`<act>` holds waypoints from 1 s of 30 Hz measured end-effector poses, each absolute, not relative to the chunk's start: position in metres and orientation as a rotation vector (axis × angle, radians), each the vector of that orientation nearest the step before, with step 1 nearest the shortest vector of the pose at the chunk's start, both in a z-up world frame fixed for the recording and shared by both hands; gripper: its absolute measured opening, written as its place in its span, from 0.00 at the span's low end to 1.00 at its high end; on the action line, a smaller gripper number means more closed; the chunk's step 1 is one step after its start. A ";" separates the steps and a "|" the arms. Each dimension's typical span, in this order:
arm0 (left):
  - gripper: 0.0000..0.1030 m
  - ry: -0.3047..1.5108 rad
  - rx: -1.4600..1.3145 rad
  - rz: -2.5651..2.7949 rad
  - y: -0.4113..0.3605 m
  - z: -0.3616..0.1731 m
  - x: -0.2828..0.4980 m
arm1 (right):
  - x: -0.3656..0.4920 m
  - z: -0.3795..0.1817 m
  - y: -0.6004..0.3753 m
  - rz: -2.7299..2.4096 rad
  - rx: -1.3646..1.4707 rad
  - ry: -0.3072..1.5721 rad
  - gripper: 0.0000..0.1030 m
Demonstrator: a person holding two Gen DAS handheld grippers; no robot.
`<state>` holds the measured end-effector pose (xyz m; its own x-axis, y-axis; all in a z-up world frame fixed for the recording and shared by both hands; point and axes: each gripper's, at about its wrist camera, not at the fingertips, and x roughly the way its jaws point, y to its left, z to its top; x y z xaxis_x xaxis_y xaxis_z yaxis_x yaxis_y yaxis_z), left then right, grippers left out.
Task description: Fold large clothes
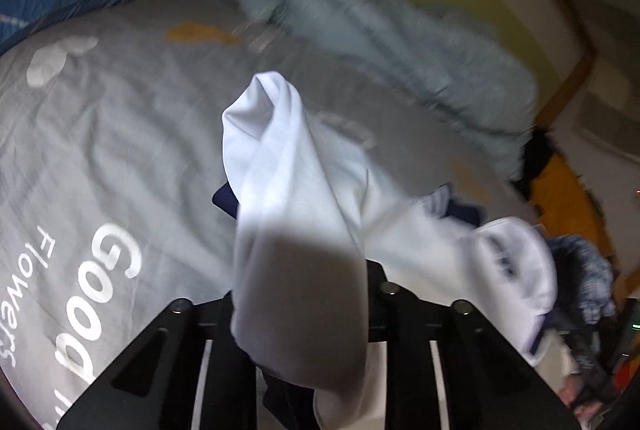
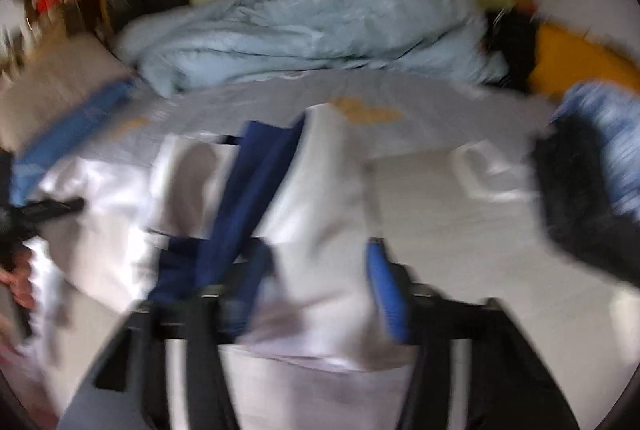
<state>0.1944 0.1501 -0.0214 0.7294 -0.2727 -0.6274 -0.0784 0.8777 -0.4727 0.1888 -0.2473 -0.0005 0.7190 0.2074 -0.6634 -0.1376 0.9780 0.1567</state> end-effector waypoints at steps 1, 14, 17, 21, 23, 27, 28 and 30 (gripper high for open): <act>0.17 0.734 -0.488 -0.116 0.146 -0.012 0.190 | 0.192 -0.003 -0.244 0.235 0.114 0.755 0.17; 0.15 0.669 -0.271 -0.334 -0.038 0.104 0.186 | 0.209 -0.028 -0.253 0.406 0.296 0.831 0.14; 0.15 0.708 -0.261 -0.360 -0.079 0.097 0.194 | 0.209 -0.028 -0.262 0.434 0.342 0.844 0.14; 0.15 0.766 -0.285 -0.360 -0.120 0.073 0.209 | 0.202 -0.020 -0.276 0.398 0.382 0.855 0.07; 0.16 0.798 -0.303 -0.354 -0.132 0.061 0.211 | 0.198 -0.002 -0.302 0.042 0.303 0.865 0.13; 0.16 0.806 -0.232 -0.336 -0.156 0.047 0.210 | 0.178 0.039 -0.380 -0.123 0.370 0.745 0.13; 0.16 0.809 -0.200 -0.329 -0.163 0.044 0.209 | 0.173 0.046 -0.395 -0.131 0.406 0.736 0.13; 0.18 0.801 -0.123 -0.307 -0.178 0.038 0.206 | 0.164 0.056 -0.408 -0.143 0.405 0.707 0.14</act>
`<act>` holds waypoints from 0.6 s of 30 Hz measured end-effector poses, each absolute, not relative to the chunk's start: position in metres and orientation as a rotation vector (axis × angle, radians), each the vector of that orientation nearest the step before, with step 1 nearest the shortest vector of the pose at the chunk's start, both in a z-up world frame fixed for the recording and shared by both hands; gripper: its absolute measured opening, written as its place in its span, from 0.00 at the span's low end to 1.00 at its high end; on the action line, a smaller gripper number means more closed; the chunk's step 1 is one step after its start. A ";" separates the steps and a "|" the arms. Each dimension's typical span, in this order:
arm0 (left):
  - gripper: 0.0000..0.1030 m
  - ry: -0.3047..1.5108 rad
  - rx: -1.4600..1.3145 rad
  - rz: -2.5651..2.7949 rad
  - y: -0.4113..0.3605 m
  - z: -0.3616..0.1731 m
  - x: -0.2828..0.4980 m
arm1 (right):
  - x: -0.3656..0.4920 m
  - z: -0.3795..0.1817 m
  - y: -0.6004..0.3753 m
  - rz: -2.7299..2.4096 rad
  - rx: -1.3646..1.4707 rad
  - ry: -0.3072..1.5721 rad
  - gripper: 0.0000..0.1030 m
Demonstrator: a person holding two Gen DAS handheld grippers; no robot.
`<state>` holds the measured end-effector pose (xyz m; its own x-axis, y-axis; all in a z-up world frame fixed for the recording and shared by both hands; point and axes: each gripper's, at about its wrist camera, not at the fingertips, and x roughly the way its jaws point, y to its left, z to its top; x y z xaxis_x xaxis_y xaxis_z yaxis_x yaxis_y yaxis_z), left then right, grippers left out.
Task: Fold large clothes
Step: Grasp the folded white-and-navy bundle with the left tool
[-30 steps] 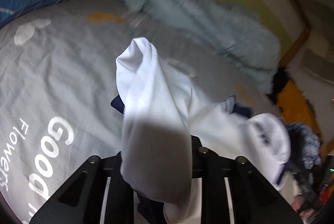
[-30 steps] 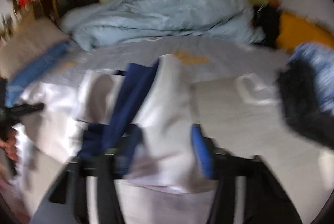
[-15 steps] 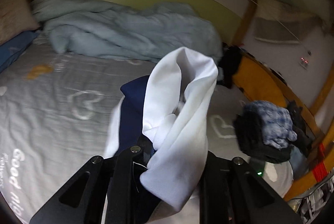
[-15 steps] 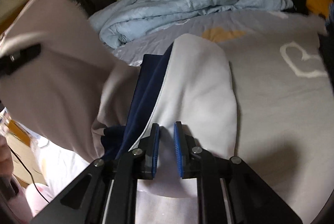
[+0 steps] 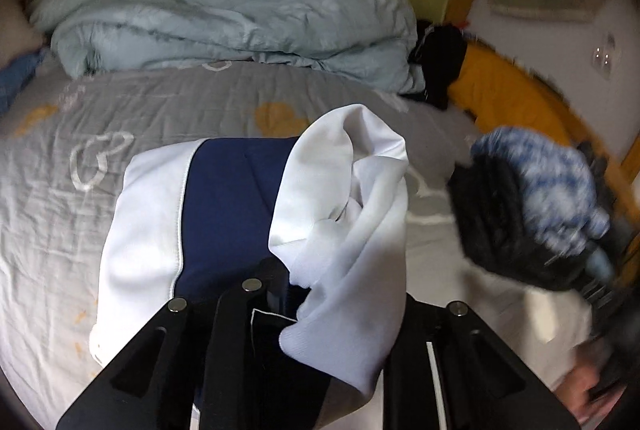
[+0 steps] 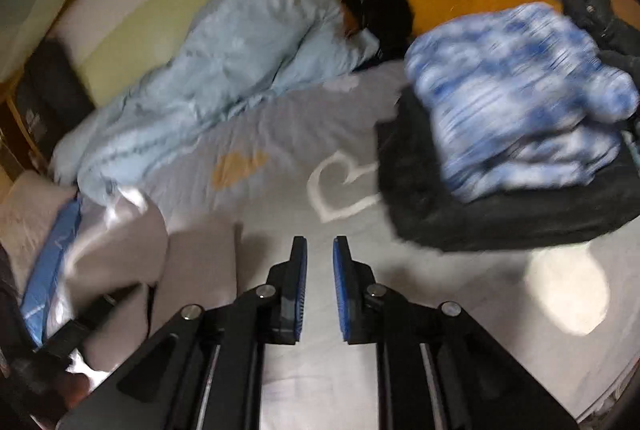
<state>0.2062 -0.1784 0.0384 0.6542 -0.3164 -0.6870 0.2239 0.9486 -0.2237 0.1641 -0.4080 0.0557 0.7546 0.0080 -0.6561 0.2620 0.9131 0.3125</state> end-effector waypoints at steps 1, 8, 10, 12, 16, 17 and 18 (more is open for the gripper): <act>0.18 0.792 -0.093 -0.298 -0.183 0.037 0.204 | 0.162 0.060 -0.409 -0.160 0.385 0.698 0.15; 0.86 0.687 -0.037 -0.464 -0.179 0.048 0.163 | 0.163 0.058 -0.405 -0.115 0.388 0.725 0.25; 0.97 0.643 -0.132 -0.572 -0.169 0.058 0.152 | 0.167 0.055 -0.404 -0.137 0.371 0.726 0.26; 0.97 0.613 -0.154 -0.518 -0.160 0.069 0.146 | 0.168 0.055 -0.405 -0.156 0.364 0.722 0.28; 0.97 0.581 -0.195 -0.478 -0.128 0.084 0.139 | 0.167 0.058 -0.407 -0.147 0.374 0.704 0.32; 0.97 0.570 -0.179 -0.451 -0.118 0.087 0.136 | 0.165 0.059 -0.407 -0.143 0.371 0.697 0.33; 0.97 0.556 -0.164 -0.429 -0.109 0.091 0.133 | 0.164 0.060 -0.405 -0.131 0.366 0.691 0.33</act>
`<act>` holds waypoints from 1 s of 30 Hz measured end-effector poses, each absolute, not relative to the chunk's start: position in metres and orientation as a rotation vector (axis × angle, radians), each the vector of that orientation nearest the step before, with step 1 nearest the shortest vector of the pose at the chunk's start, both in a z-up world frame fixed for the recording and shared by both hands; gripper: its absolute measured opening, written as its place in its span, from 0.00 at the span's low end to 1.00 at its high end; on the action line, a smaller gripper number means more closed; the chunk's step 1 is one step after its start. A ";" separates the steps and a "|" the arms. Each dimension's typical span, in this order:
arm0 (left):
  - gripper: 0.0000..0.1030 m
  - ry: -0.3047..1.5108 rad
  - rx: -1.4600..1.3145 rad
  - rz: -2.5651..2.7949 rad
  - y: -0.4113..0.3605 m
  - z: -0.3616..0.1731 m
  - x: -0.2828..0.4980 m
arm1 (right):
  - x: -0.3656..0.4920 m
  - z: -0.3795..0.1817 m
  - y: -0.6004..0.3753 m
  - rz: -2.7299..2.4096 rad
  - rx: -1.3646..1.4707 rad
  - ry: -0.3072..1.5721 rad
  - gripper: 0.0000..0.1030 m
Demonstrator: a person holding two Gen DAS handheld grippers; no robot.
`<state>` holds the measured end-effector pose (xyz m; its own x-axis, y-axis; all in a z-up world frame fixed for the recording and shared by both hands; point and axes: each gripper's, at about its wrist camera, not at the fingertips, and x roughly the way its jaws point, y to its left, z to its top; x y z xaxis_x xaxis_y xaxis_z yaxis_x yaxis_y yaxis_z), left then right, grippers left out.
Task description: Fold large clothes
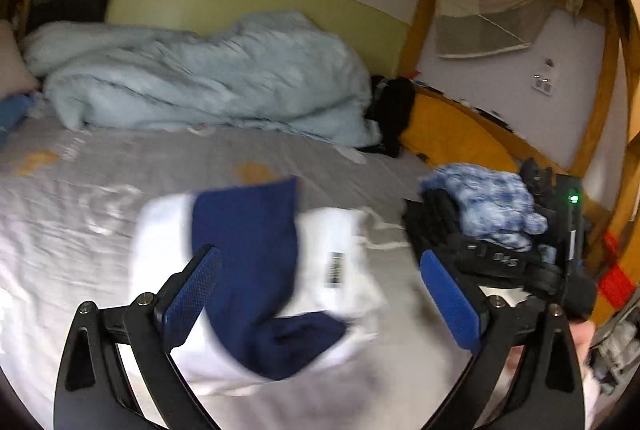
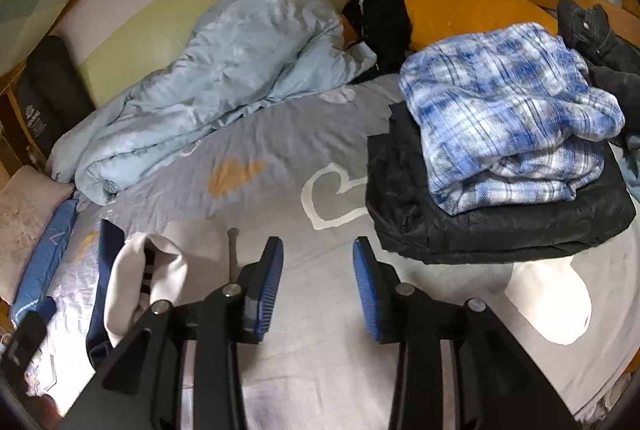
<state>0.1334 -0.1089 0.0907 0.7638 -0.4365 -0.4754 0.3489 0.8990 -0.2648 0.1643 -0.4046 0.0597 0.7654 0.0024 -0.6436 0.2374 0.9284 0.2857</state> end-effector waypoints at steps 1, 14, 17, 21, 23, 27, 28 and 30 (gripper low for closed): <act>0.97 0.541 -0.153 -0.402 -0.099 0.093 0.131 | 0.164 0.061 -0.401 -0.109 0.363 0.685 0.33; 0.97 0.615 -0.150 -0.125 -0.006 0.015 0.129 | 0.158 0.058 -0.276 0.344 0.186 0.668 0.34; 0.97 0.665 -0.145 -0.111 -0.007 -0.004 0.142 | 0.166 0.043 -0.265 0.230 0.096 0.685 0.04; 0.97 0.722 -0.238 -0.172 -0.004 -0.023 0.154 | 0.183 0.021 -0.288 0.125 0.149 0.745 0.02; 0.97 0.748 -0.297 -0.224 -0.004 -0.030 0.161 | 0.195 0.005 -0.295 0.080 0.146 0.793 0.02; 1.00 0.808 -0.411 -0.285 -0.009 -0.048 0.170 | 0.207 -0.021 -0.293 0.043 0.122 0.851 0.02; 1.00 0.823 -0.426 -0.287 -0.010 -0.051 0.172 | 0.207 -0.021 -0.291 0.038 0.098 0.841 0.02; 1.00 0.837 -0.413 -0.272 -0.014 -0.053 0.175 | 0.203 -0.014 -0.293 0.042 0.098 0.820 0.05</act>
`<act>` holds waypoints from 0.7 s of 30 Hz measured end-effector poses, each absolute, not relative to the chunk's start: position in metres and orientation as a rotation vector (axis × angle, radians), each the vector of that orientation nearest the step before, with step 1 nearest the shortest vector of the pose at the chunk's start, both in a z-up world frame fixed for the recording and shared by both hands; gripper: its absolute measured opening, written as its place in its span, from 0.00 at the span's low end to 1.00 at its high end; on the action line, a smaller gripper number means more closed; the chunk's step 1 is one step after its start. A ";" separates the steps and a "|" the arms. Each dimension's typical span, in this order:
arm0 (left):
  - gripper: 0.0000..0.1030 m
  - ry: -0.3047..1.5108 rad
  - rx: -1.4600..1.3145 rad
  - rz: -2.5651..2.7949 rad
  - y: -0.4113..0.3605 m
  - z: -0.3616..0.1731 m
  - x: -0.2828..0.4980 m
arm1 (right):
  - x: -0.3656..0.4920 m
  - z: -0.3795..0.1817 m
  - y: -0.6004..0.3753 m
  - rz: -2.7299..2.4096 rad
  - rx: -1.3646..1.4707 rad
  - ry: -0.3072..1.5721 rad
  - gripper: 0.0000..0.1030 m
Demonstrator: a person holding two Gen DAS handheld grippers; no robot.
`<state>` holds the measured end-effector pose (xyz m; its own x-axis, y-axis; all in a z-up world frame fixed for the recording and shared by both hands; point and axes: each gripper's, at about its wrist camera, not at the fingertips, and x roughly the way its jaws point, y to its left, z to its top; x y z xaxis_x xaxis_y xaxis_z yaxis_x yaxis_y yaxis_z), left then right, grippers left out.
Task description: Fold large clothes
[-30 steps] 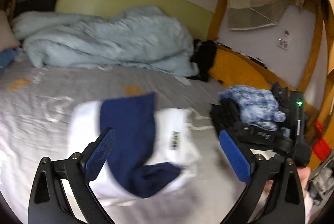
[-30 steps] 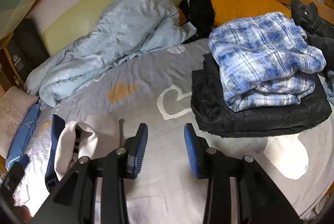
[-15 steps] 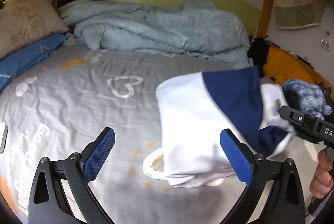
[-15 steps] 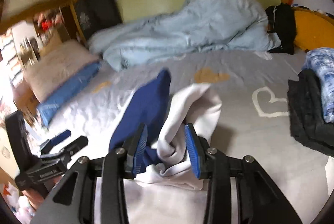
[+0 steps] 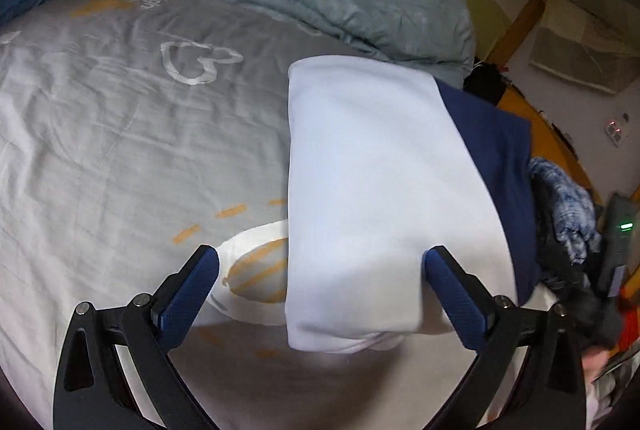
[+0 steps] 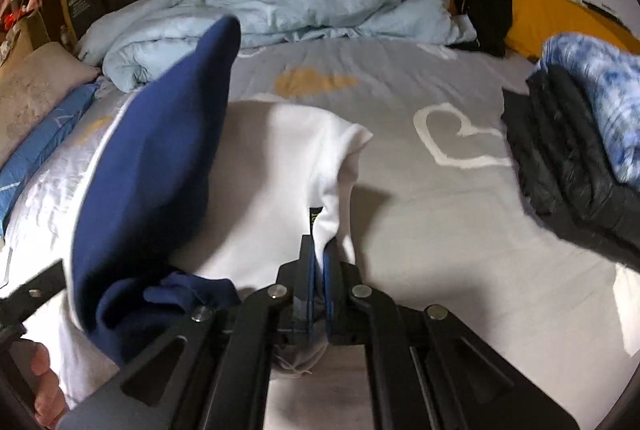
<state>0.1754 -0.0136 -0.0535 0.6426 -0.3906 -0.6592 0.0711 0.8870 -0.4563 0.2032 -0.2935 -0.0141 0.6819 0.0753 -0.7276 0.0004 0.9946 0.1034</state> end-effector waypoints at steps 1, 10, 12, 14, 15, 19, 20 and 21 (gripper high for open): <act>1.00 0.831 -0.404 -0.264 -0.014 -0.052 0.175 | 0.200 -0.009 -0.297 0.036 0.115 0.804 0.09; 1.00 0.847 -0.365 -0.318 -0.030 -0.054 0.172 | 0.161 0.058 -0.287 0.286 0.152 0.576 0.30; 1.00 0.832 -0.330 -0.304 -0.036 -0.053 0.168 | 0.170 0.048 -0.275 0.294 0.143 0.628 0.34; 1.00 0.799 -0.284 -0.279 -0.040 -0.050 0.163 | 0.184 0.030 -0.269 0.266 0.139 0.673 0.37; 1.00 0.793 -0.263 -0.278 -0.042 -0.048 0.163 | 0.193 0.021 -0.269 0.261 0.153 0.701 0.37; 1.00 0.792 -0.255 -0.307 -0.041 -0.046 0.162 | 0.204 0.006 -0.283 0.311 0.281 0.718 0.04; 1.00 0.785 -0.266 -0.320 -0.039 -0.044 0.160 | 0.197 0.014 -0.286 0.292 0.287 0.676 0.03; 1.00 0.780 -0.270 -0.337 -0.039 -0.041 0.159 | 0.190 0.022 -0.288 0.265 0.278 0.636 0.02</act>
<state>0.1594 -0.0392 -0.0412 0.6623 -0.3924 -0.6383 0.1950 0.9128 -0.3588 0.1901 -0.2880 0.0221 0.7732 0.3260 -0.5440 -0.1573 0.9295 0.3335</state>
